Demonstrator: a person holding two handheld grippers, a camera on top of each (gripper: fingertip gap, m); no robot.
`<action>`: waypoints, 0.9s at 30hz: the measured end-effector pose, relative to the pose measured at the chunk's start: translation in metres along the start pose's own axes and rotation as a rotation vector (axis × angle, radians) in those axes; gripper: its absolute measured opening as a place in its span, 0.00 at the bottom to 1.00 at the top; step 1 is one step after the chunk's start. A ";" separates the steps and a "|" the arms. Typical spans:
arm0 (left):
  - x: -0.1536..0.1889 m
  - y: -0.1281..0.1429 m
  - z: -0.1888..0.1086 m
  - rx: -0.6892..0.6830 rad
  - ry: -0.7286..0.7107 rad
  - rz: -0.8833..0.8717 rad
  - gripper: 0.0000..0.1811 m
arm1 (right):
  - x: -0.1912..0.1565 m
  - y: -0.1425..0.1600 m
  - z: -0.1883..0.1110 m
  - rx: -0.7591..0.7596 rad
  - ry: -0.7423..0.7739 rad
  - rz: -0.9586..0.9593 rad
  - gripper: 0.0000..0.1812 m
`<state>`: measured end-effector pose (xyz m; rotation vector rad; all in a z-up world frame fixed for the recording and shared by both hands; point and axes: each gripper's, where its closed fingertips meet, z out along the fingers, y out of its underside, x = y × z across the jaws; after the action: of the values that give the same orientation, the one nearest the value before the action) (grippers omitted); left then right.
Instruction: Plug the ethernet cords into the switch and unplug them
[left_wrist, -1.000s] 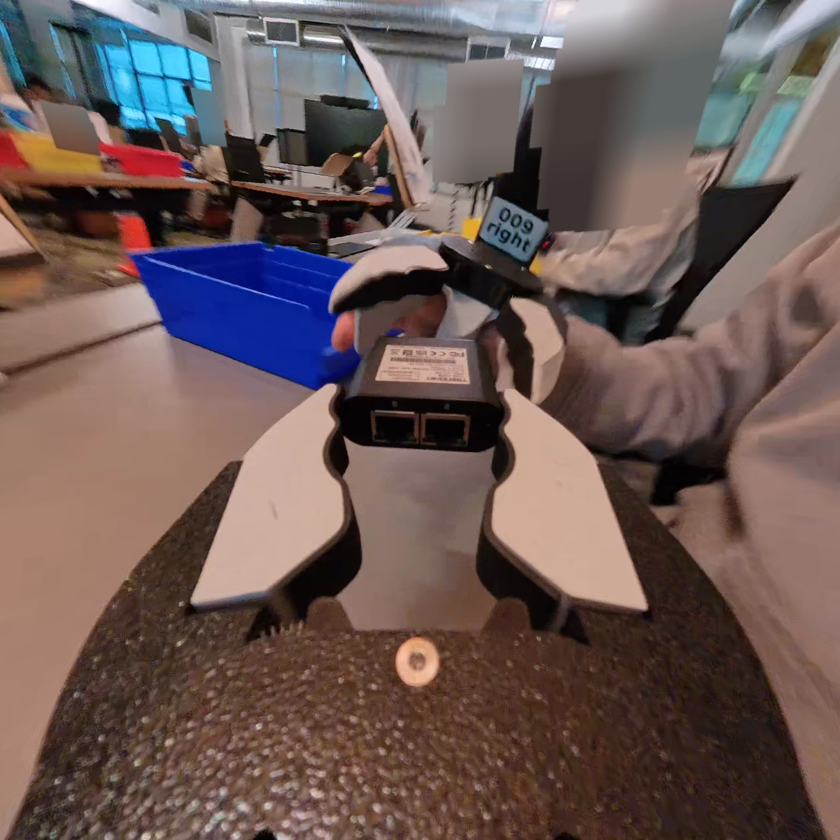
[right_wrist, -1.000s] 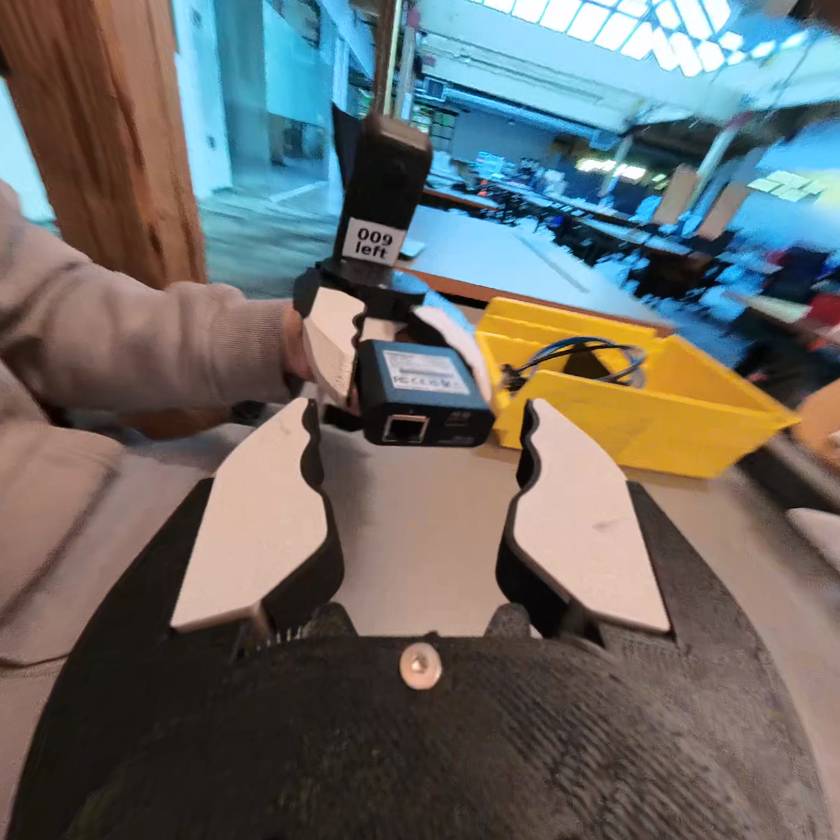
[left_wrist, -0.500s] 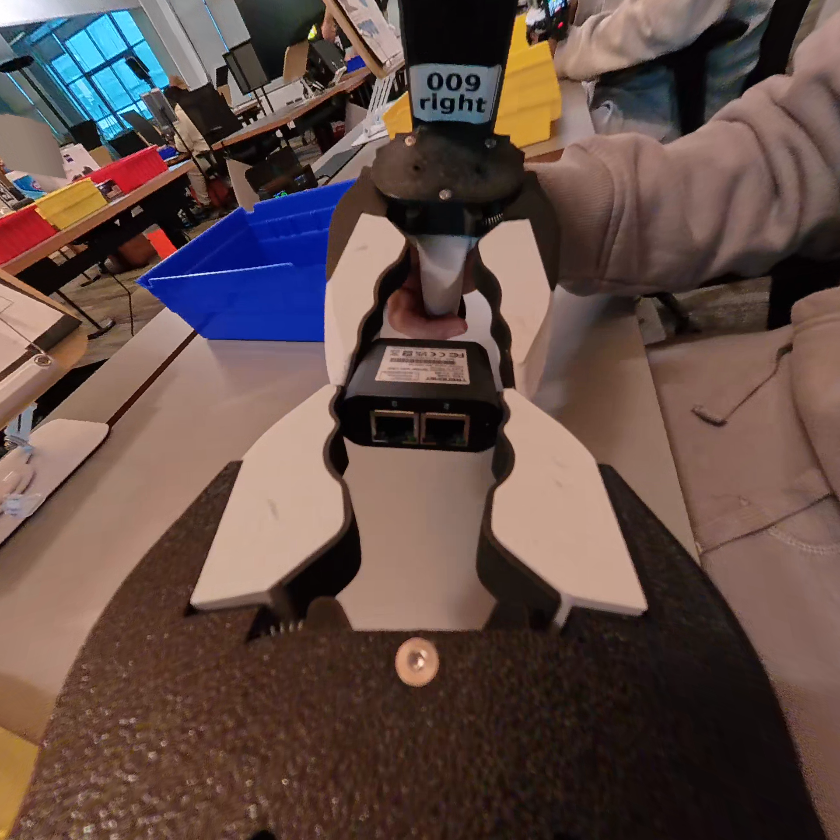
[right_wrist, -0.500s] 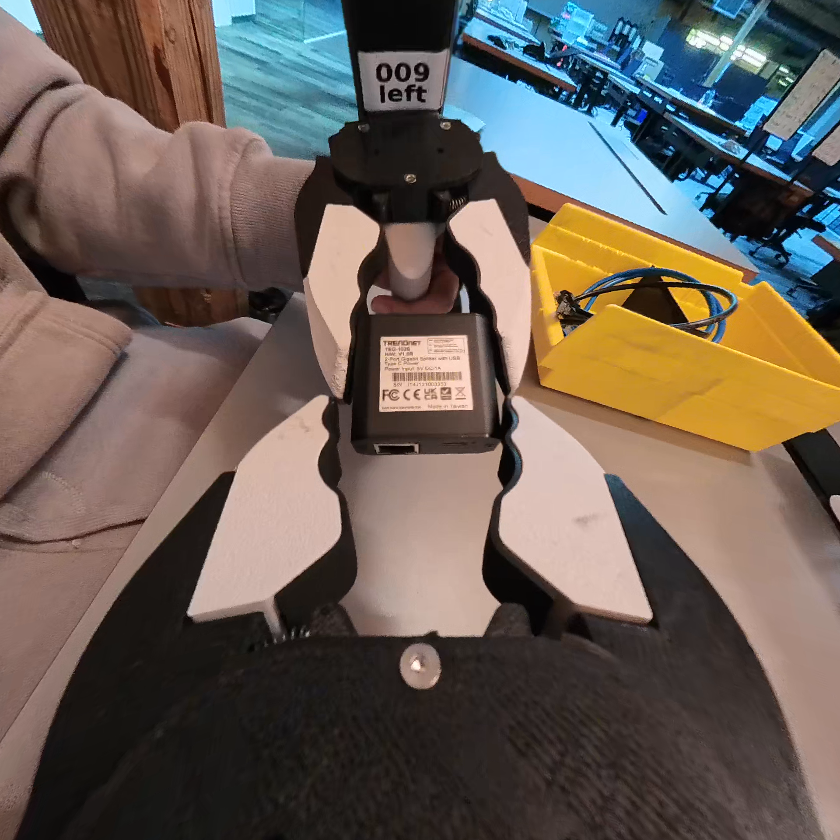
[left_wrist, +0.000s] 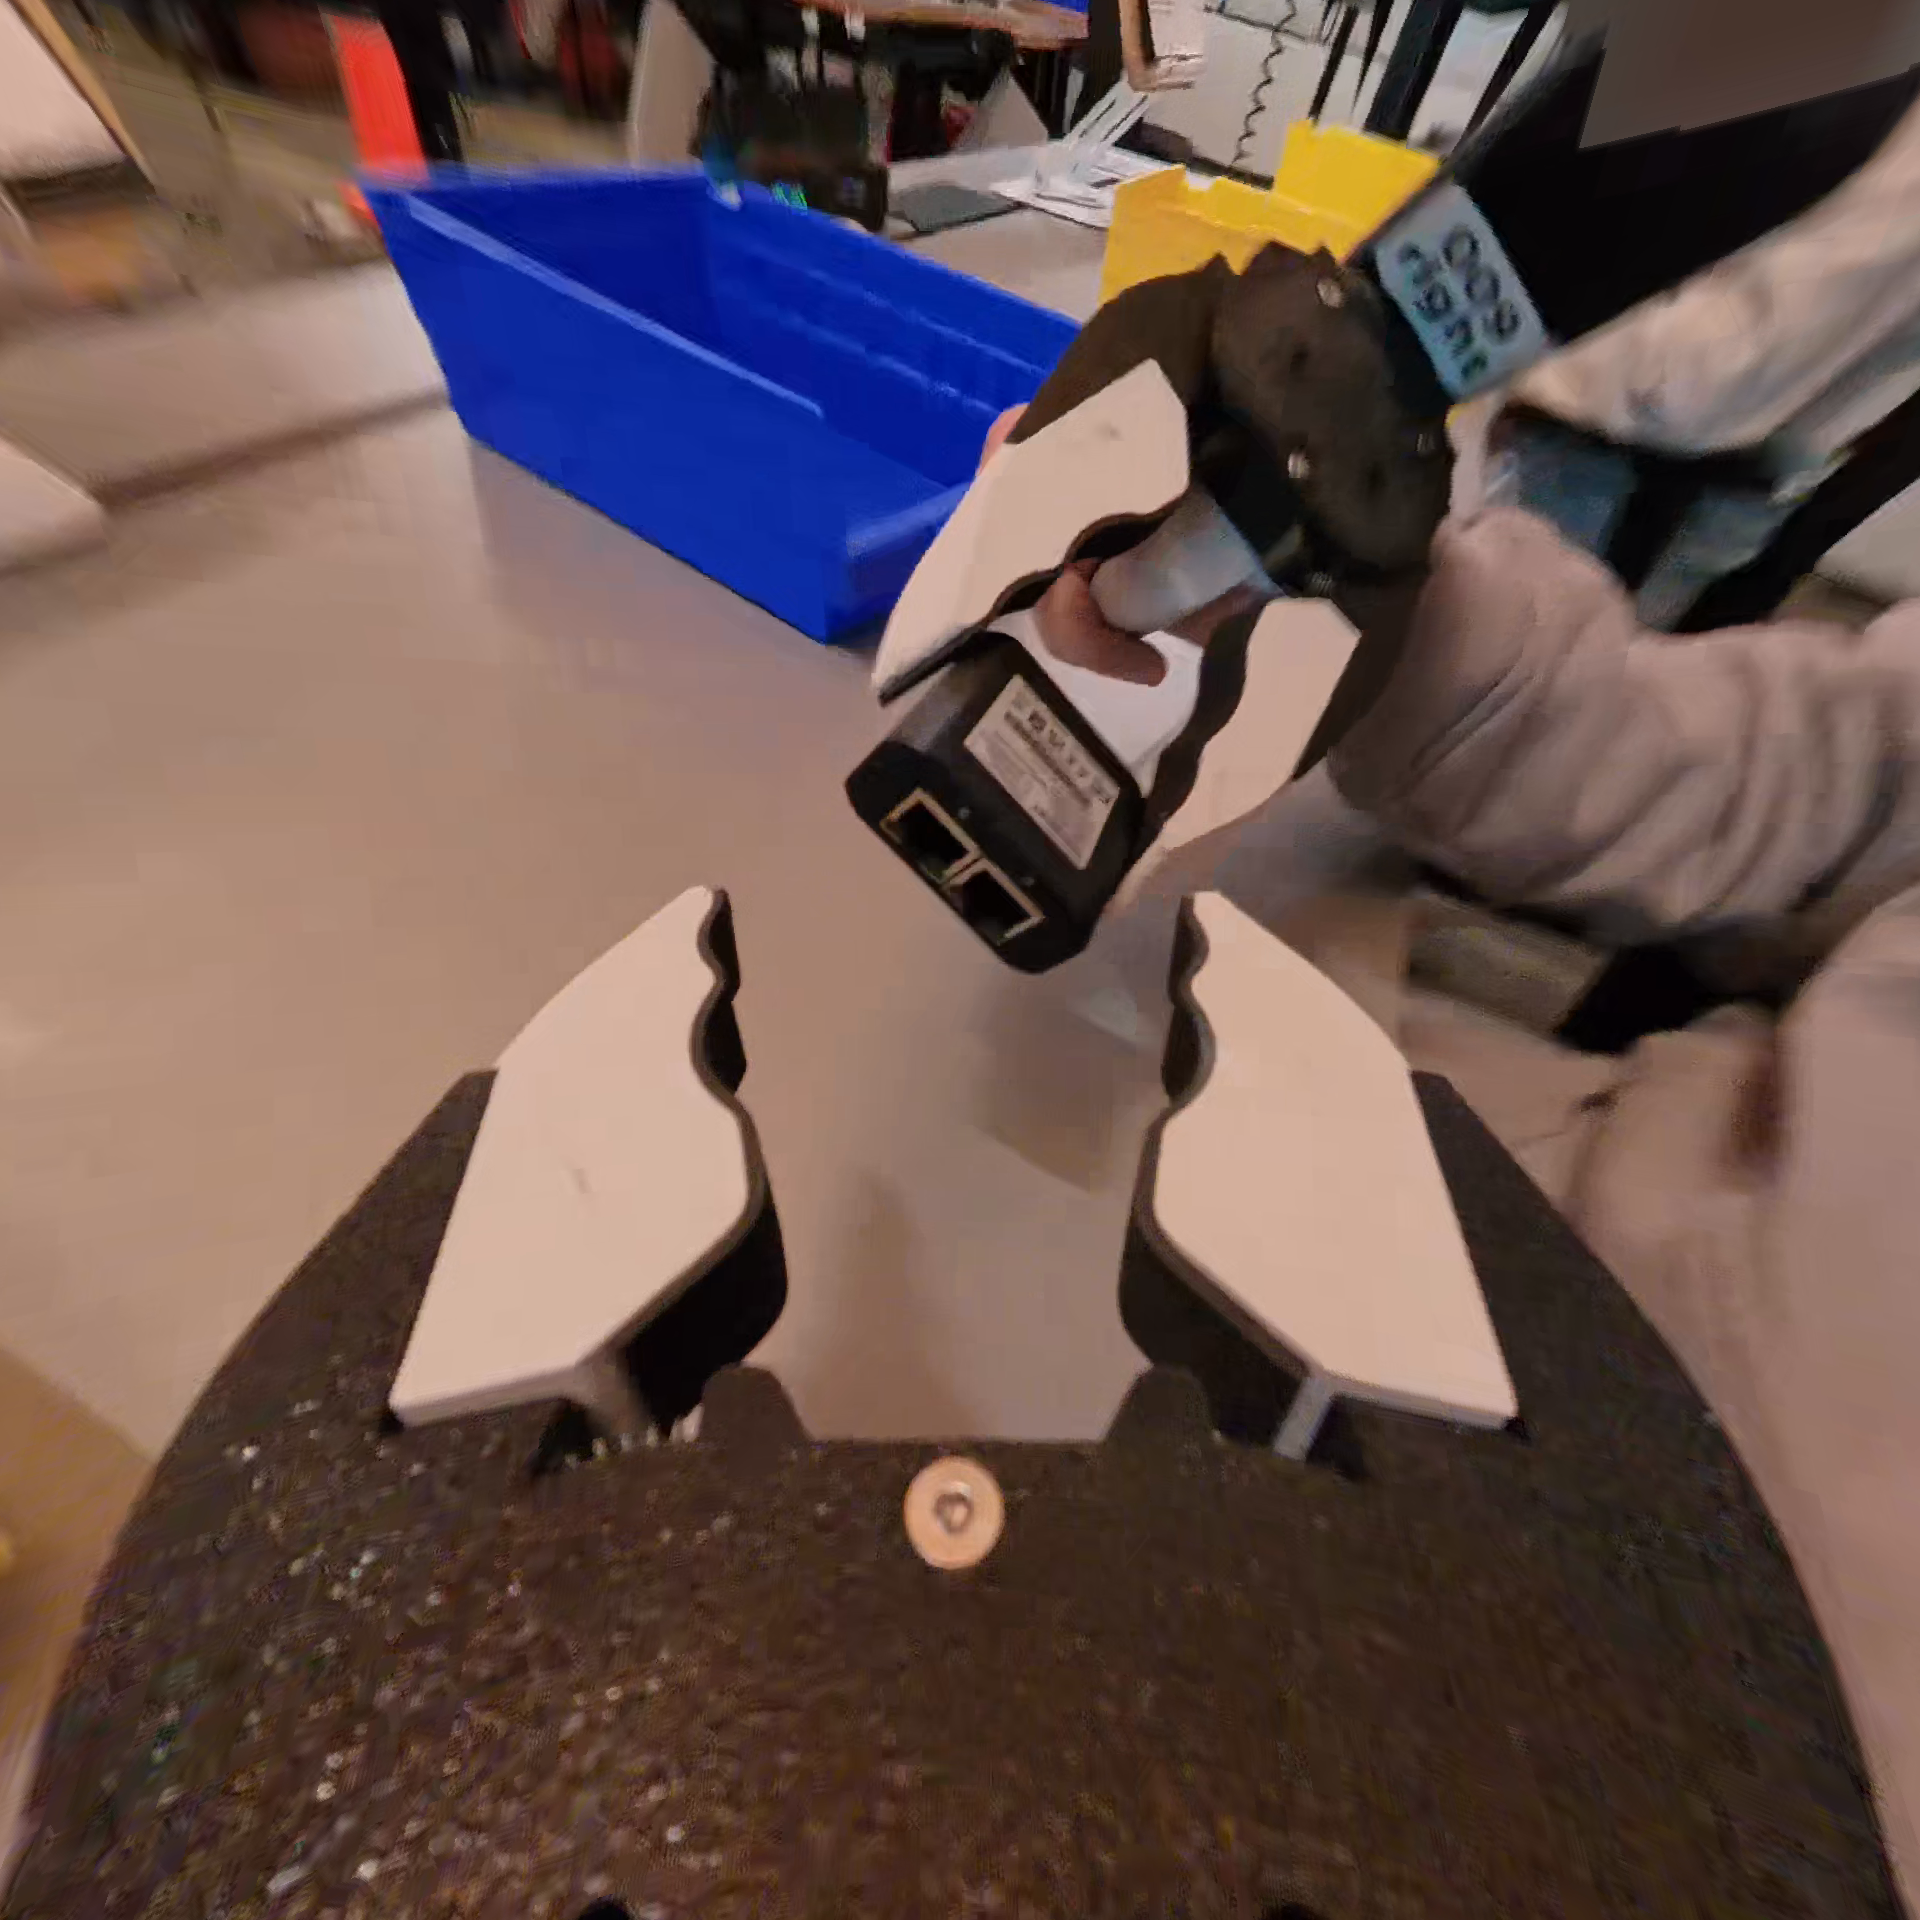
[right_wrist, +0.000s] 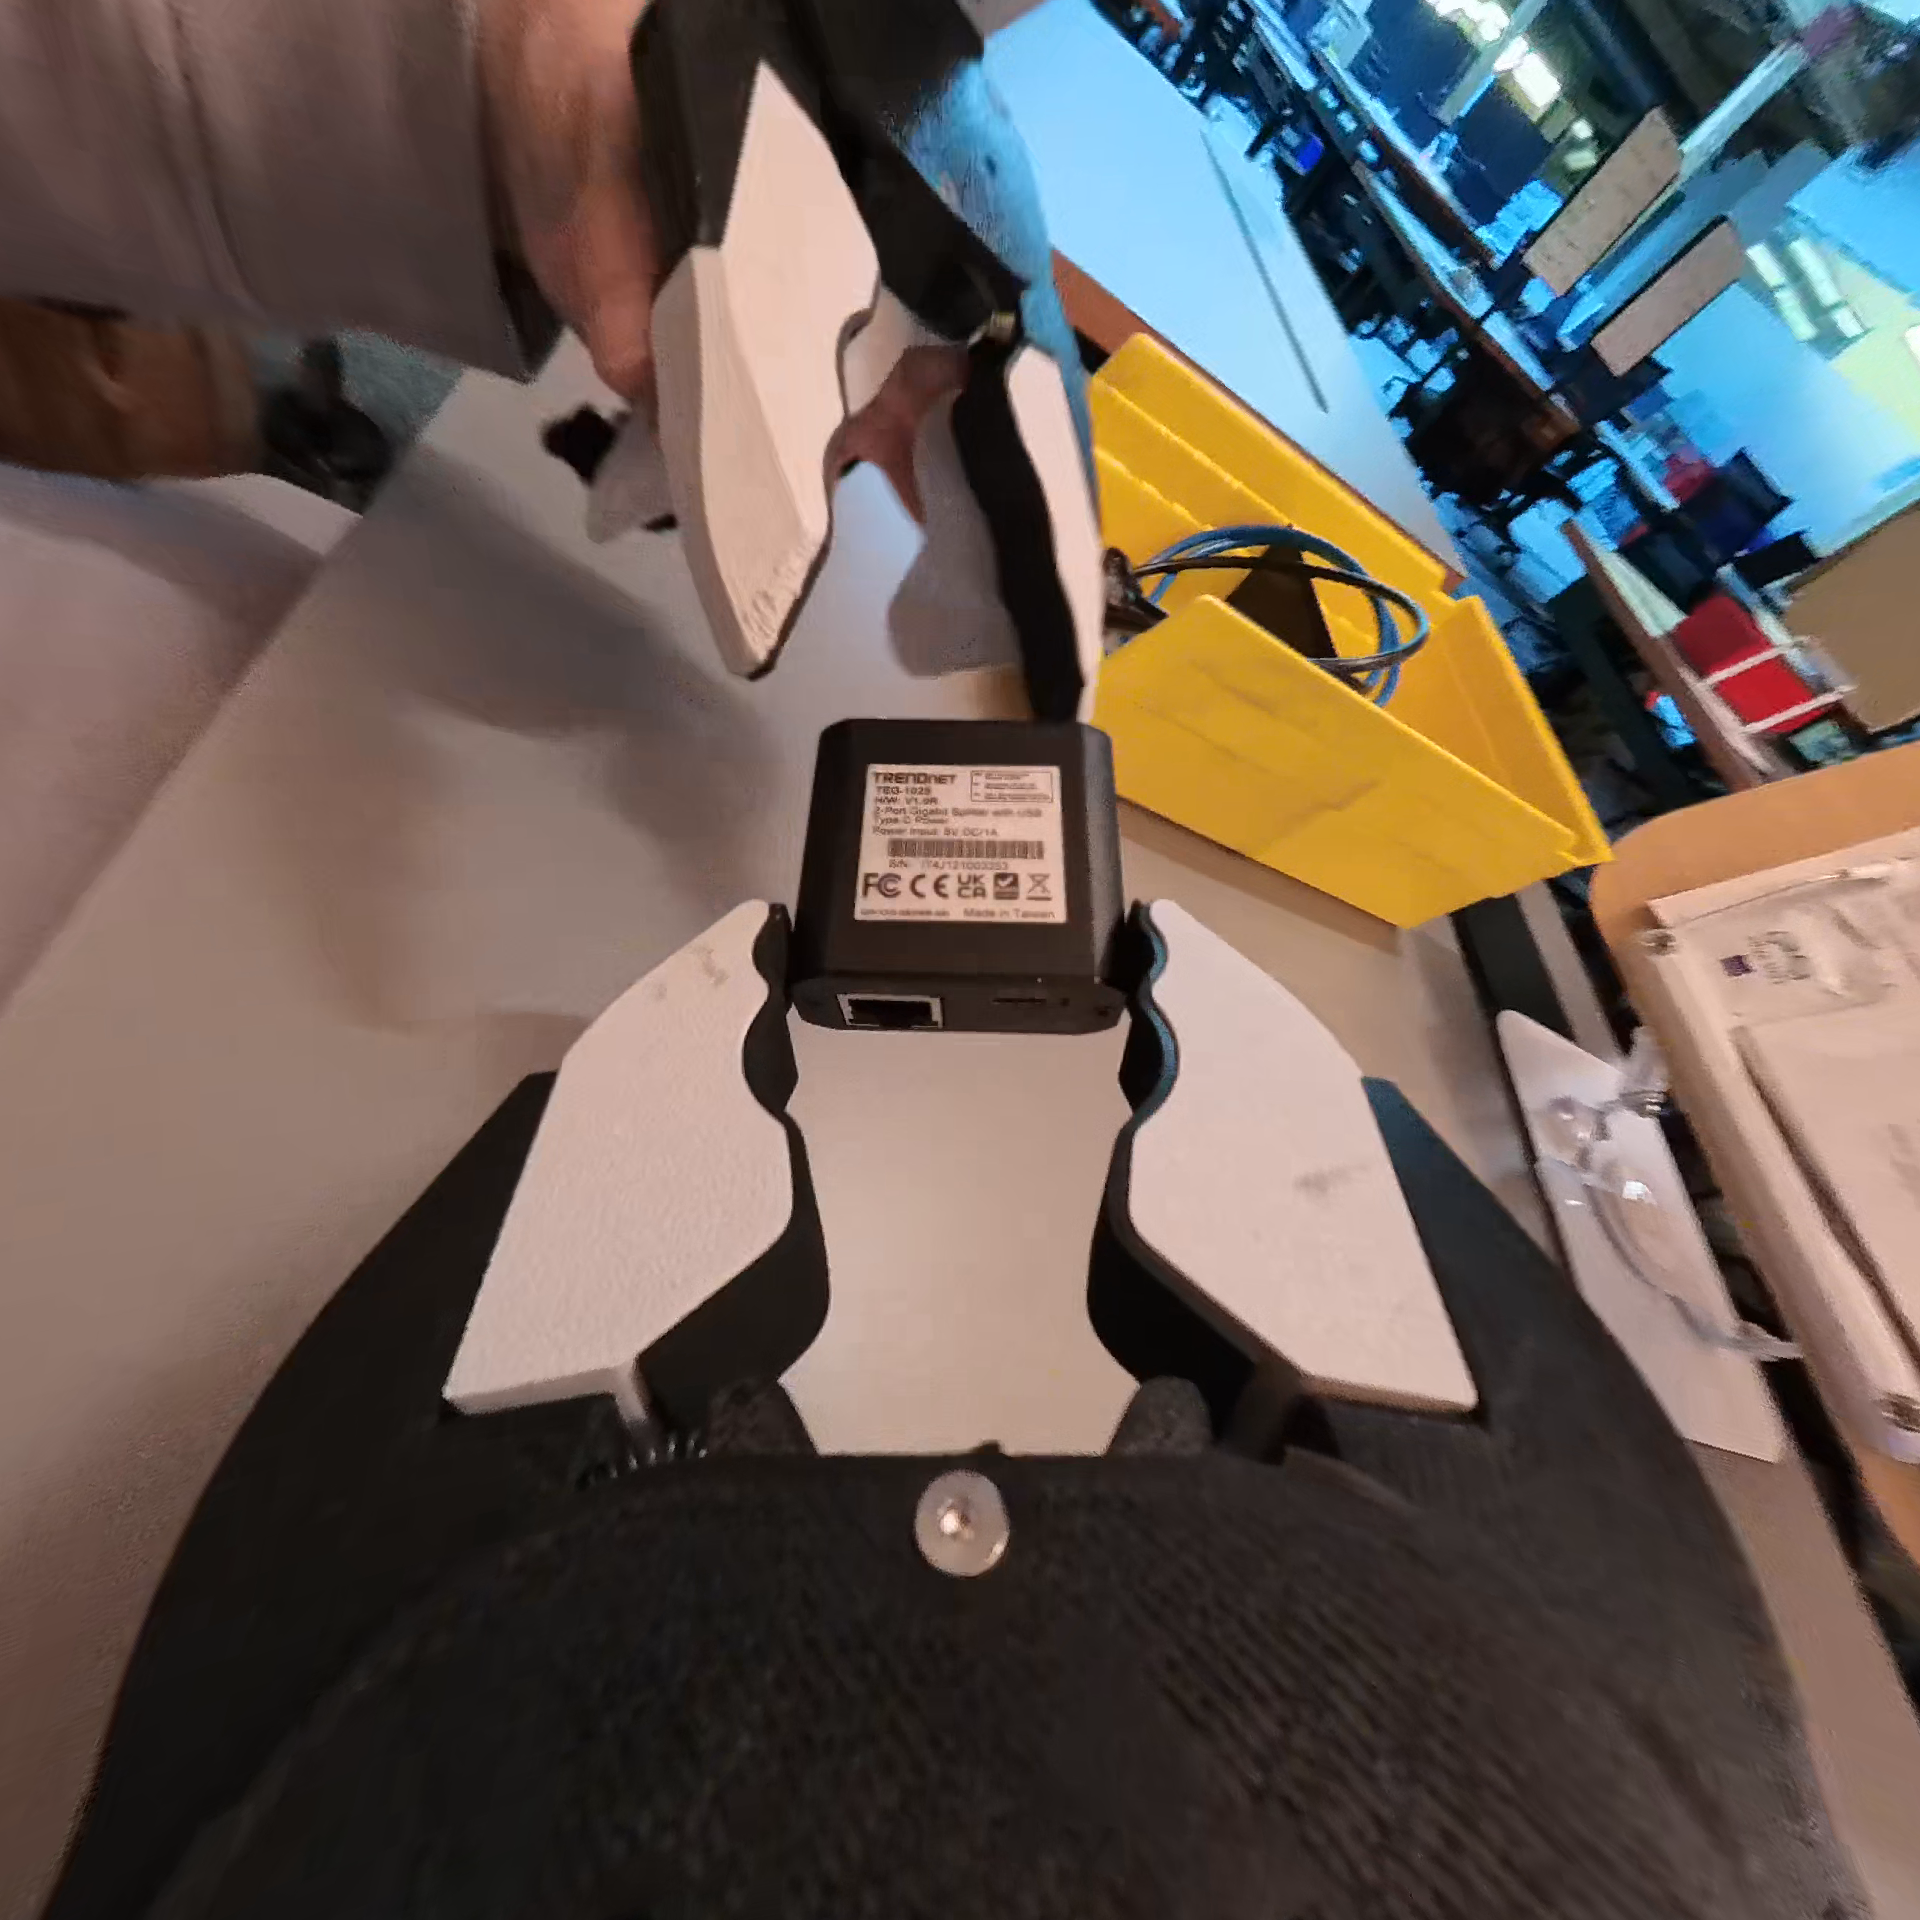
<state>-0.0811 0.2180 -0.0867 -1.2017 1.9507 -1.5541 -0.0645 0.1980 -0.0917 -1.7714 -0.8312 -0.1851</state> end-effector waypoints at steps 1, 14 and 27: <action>0.003 0.000 0.002 -0.003 0.034 -0.090 0.43 | 0.001 -0.002 0.002 0.002 0.015 -0.015 0.34; 0.011 0.000 0.010 0.128 0.351 -0.571 0.13 | -0.009 -0.014 0.015 0.147 -0.003 0.036 0.42; 0.017 -0.006 0.024 0.159 0.372 -0.748 0.13 | -0.004 -0.020 0.022 0.347 0.052 0.149 0.41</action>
<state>-0.0712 0.1901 -0.0848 -1.7954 1.5951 -2.3906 -0.0854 0.2182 -0.0865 -1.4866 -0.6465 0.0123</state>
